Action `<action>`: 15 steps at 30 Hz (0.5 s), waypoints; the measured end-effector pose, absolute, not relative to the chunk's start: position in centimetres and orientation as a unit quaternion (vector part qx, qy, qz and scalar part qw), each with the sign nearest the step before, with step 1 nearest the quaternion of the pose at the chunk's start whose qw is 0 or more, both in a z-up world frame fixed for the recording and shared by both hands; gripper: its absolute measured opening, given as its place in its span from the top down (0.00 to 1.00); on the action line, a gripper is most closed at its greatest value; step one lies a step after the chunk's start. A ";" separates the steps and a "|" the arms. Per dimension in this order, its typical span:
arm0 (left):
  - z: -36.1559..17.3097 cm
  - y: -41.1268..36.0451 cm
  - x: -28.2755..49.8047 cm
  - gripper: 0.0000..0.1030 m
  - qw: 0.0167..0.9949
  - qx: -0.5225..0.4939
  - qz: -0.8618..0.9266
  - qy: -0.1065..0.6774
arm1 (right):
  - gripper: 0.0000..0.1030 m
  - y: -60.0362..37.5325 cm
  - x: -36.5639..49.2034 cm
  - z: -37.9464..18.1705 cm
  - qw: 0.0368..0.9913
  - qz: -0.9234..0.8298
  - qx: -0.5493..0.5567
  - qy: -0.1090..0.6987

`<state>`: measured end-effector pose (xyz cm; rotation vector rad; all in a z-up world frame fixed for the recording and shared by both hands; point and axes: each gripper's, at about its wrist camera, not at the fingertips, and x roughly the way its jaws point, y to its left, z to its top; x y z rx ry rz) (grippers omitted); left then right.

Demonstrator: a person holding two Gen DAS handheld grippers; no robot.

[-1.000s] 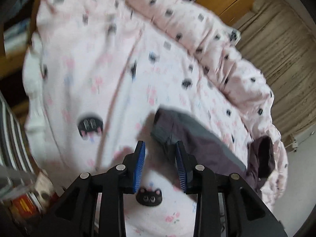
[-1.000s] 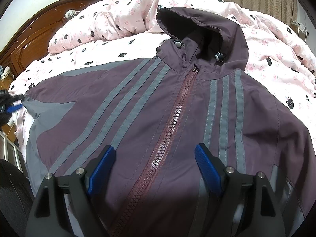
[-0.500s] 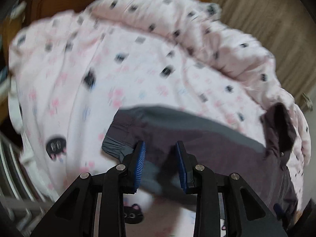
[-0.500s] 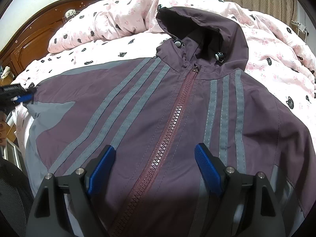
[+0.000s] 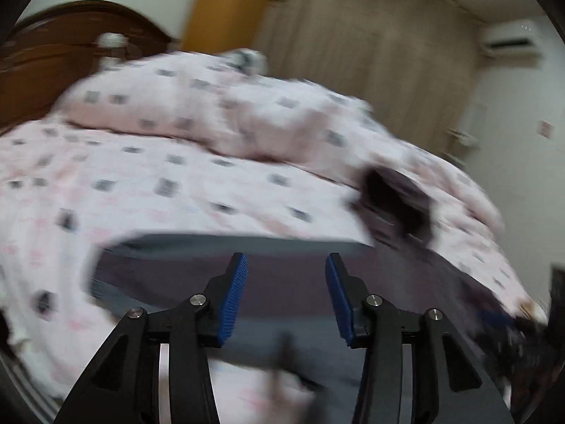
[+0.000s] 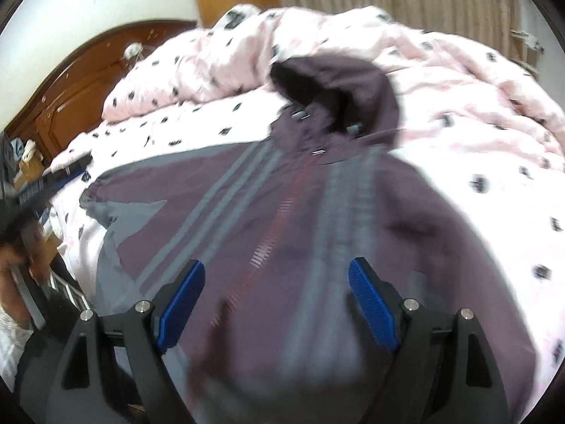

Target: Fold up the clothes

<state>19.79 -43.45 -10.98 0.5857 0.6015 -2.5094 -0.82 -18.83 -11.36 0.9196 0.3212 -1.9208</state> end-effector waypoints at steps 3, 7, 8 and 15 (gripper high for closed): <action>-12.5 -40.1 17.5 0.60 0.192 0.254 -0.925 0.210 | 0.17 -13.6 -1.9 -9.7 0.445 -0.803 0.376 0.124; -13.3 -37.3 15.2 0.60 0.146 0.280 -0.932 0.180 | 0.17 -6.3 -3.8 -9.3 0.386 -0.823 0.399 0.119; -13.3 -37.0 14.8 0.60 0.139 0.284 -0.932 0.176 | 0.17 -4.4 -4.2 -9.4 0.370 -0.827 0.407 0.117; -14.0 -35.3 13.4 0.60 0.124 0.299 -0.931 0.169 | 0.17 3.3 -5.0 -12.3 0.307 -0.829 0.457 0.097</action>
